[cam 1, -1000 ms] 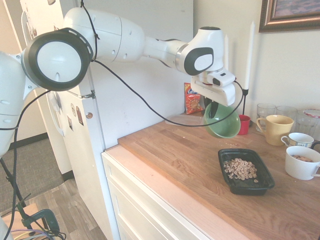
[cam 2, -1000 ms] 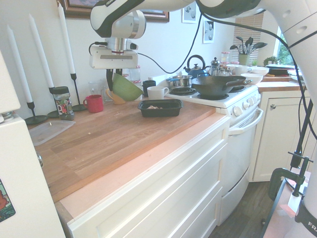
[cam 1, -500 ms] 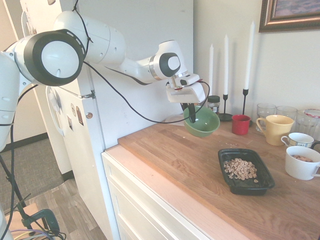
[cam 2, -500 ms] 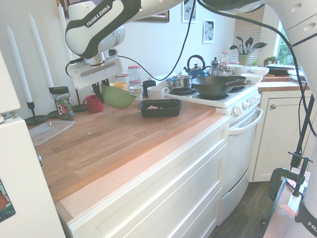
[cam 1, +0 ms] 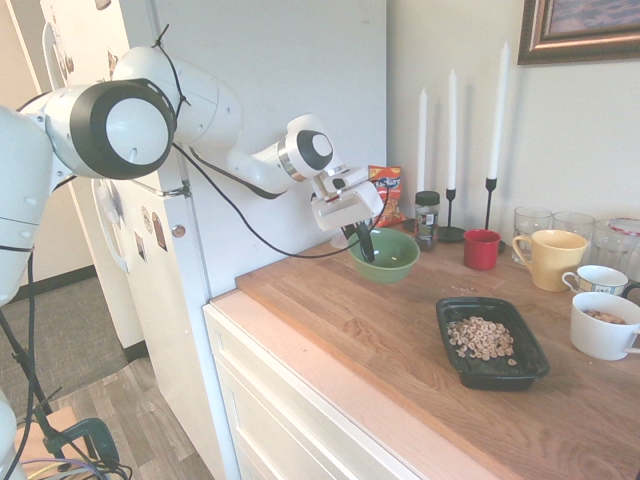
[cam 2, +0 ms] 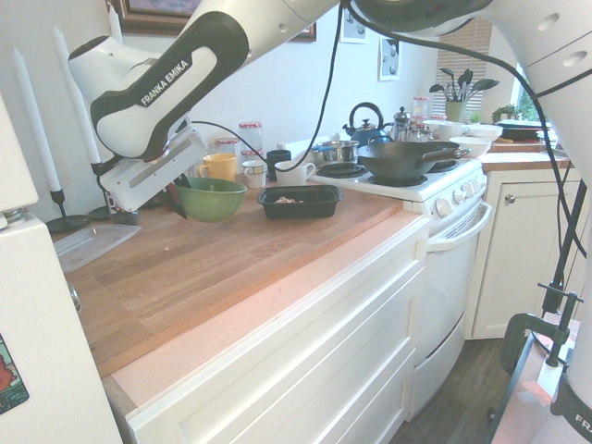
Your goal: Pour the cereal into the box
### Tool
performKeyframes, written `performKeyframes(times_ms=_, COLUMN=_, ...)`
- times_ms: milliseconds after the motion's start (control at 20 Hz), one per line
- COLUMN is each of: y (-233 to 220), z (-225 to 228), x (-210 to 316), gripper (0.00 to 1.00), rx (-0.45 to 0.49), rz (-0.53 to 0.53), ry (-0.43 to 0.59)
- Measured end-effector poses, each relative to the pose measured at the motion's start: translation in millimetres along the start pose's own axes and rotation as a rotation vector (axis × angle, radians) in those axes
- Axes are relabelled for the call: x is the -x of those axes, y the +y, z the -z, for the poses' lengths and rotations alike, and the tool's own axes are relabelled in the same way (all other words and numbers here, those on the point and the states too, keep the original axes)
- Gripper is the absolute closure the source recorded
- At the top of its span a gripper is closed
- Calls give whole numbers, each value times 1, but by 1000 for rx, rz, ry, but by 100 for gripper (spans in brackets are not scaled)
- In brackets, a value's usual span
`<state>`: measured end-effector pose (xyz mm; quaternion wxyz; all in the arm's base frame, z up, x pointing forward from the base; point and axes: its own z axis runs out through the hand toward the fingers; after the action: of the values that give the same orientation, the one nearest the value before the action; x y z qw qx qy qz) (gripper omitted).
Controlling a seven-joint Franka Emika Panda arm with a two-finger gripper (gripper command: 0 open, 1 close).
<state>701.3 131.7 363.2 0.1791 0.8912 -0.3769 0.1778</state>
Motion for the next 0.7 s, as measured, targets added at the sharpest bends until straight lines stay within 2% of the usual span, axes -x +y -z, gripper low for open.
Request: performKeyframes(times_ms=700, y=-35, z=-31, x=64, gripper=100, rx=66, rz=123, ry=97)
